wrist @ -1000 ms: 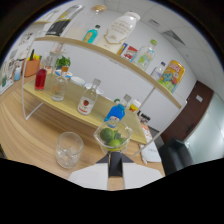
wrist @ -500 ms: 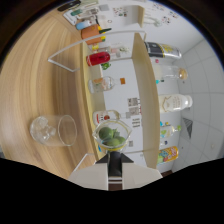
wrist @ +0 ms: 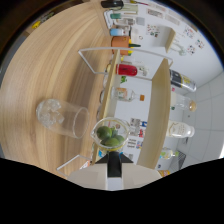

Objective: Make me a cup of Mojito.

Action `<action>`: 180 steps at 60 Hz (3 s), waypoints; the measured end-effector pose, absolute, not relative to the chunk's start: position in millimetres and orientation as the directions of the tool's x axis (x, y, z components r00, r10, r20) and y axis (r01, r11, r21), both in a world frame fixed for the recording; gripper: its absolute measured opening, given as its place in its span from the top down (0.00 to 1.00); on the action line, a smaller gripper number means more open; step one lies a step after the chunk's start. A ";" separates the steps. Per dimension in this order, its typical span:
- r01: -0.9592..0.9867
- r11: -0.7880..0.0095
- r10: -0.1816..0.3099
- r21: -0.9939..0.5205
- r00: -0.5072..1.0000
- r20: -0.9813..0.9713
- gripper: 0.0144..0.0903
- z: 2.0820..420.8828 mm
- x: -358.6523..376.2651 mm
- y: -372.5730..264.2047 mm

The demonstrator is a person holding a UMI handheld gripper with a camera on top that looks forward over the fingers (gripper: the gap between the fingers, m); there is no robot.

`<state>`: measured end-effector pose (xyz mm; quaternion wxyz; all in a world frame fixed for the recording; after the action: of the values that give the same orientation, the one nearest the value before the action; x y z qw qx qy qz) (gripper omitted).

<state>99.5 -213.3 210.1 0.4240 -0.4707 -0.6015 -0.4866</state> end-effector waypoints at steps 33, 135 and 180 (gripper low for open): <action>0.369 -0.293 0.068 -0.882 0.928 0.366 0.97 243.2 181.3 -251.6; -0.028 -0.457 0.000 -0.889 1.000 -0.031 0.05 159.8 104.1 -316.9; -0.007 -0.402 0.039 -0.916 0.999 -0.025 0.06 215.5 32.3 -173.7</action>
<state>32.3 -173.7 215.5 0.5466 -0.8370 -0.0096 0.0213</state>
